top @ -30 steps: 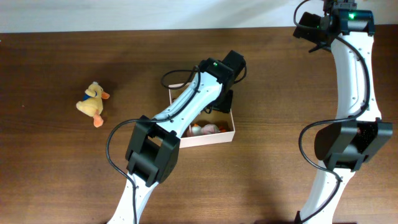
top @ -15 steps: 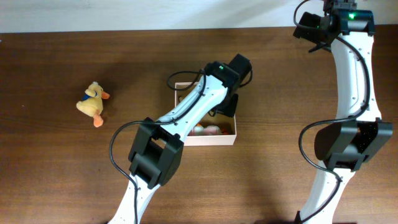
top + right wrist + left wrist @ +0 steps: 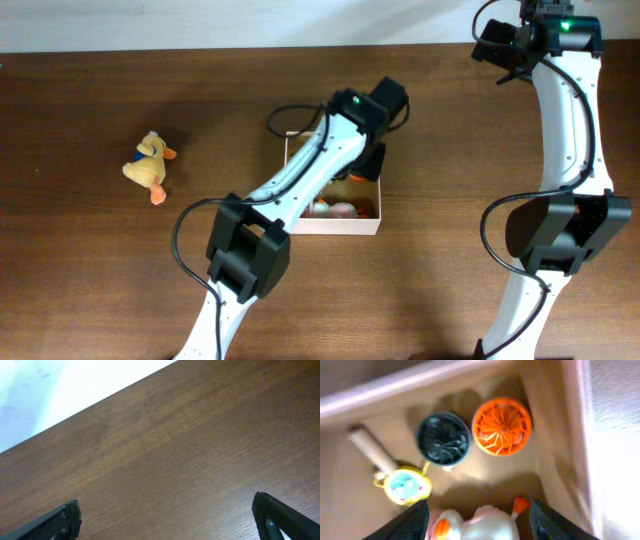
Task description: Pack container
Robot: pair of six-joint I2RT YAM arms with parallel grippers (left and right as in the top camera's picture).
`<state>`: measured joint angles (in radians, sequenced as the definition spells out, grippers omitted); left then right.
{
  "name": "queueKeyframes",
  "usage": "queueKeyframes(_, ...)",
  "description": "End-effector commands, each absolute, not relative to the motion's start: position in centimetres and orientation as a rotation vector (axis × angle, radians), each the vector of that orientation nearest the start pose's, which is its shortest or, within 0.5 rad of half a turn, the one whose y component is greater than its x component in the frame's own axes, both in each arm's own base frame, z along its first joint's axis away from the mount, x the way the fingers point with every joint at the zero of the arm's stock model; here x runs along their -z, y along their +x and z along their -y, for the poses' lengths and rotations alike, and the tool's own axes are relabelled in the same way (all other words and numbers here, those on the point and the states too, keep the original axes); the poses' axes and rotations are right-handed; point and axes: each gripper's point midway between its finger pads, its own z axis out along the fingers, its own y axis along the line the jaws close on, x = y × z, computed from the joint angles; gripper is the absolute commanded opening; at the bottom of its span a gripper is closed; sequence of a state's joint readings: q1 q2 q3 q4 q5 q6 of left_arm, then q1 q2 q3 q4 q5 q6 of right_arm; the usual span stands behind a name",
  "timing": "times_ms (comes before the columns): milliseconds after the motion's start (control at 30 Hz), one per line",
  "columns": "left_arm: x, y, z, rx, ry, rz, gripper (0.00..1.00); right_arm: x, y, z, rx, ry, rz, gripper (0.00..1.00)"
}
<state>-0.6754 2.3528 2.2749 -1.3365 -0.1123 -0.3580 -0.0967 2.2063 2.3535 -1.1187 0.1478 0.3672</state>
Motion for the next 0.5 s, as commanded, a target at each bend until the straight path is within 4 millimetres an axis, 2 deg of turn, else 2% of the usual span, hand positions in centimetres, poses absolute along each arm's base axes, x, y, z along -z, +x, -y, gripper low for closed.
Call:
queueKeyframes(0, -13.6, 42.1, 28.3, -0.002, 0.395, -2.839, 0.66, -21.4, 54.5, 7.5, 0.073, 0.647, -2.455, 0.99)
queueKeyframes(100, -16.7, 43.5, 27.0, 0.021, 0.334, -2.787, 0.66, -21.4, 54.5, 7.5, 0.073, 0.647, -2.455, 0.99)
queueKeyframes(200, -19.3, 45.0, 24.5, -0.010, 0.253, -2.739, 0.67, -21.4, 54.5, 7.5, 0.073, 0.647, -2.455, 0.99)
queueKeyframes(300, -20.6, 46.5, 20.6, -0.075, 0.146, -2.717, 0.67, -21.4, 54.5, 7.5, 0.073, 0.647, -2.455, 0.99)
queueKeyframes(467, -20.4, 48.2, 11.8, -0.269, -0.059, -2.740, 0.76, -21.4, 54.5, 7.5, 0.073, 0.647, -2.455, 0.99)
